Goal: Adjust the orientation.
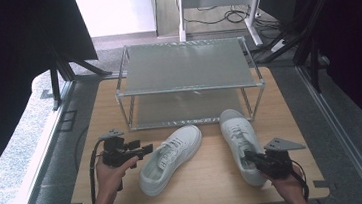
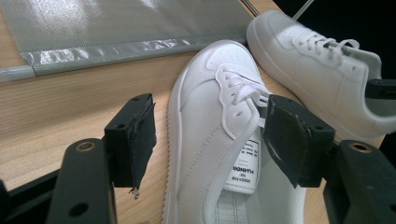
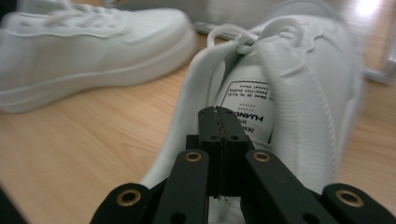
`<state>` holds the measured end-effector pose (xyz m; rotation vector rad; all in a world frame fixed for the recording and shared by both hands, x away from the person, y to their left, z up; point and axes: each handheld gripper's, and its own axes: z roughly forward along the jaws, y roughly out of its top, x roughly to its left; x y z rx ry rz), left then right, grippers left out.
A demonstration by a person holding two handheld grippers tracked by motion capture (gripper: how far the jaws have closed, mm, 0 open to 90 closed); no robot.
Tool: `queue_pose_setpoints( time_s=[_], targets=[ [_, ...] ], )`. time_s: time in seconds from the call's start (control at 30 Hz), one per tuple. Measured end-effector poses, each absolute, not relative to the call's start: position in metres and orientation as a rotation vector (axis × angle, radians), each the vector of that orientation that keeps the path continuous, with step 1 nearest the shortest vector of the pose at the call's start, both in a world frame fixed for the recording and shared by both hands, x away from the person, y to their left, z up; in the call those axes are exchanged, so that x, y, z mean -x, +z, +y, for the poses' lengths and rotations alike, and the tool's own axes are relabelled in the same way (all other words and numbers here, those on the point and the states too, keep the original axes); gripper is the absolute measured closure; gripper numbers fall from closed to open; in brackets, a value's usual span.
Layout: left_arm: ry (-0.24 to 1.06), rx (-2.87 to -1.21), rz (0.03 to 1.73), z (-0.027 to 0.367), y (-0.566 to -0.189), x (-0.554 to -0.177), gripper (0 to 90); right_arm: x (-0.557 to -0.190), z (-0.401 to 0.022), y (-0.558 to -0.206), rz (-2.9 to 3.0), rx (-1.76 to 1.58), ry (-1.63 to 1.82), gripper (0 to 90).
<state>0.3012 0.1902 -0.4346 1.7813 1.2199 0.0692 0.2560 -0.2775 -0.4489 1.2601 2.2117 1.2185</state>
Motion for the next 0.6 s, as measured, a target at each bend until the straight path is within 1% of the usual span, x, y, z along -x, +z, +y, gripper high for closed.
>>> queue_pose_setpoints(
  time_s=[0.07, 0.1, 0.2, 0.37, 0.4, 0.53, 0.57, 0.6],
  targets=[
    [0.066, -1.784, 1.222, 0.190, -0.436, -0.302, 33.9, -0.254, -0.287, -0.454, 2.196, -1.285, 1.167, 89.6],
    [0.065, -1.786, 1.225, 0.189, -0.437, -0.302, 33.9, -0.252, -0.290, -0.456, 2.190, -1.298, 1.206, 89.6],
    [0.063, -1.796, 1.224, 0.187, -0.438, -0.303, 34.0, -0.246, -0.288, -0.451, 2.171, -1.270, 1.186, 89.5],
    [0.063, -1.794, 1.226, 0.186, -0.438, -0.302, 34.0, -0.236, -0.273, -0.441, 2.148, -1.195, 1.234, 89.5],
    [0.065, -1.796, 1.222, 0.187, -0.438, -0.303, 34.0, -0.232, -0.261, -0.437, 2.177, -1.151, 1.261, 89.6],
    [0.063, -1.790, 1.226, 0.188, -0.438, -0.302, 34.0, -0.227, -0.235, -0.443, 2.278, -1.073, 1.193, 89.5],
    [0.062, -1.788, 1.223, 0.189, -0.437, -0.302, 34.0, -0.227, -0.235, -0.443, 2.278, -1.073, 1.193, 89.5],
    [0.064, -1.783, 1.226, 0.190, -0.437, -0.302, 34.0, -0.226, -0.230, -0.449, 2.302, -1.070, 1.118, 89.6]
  ],
)
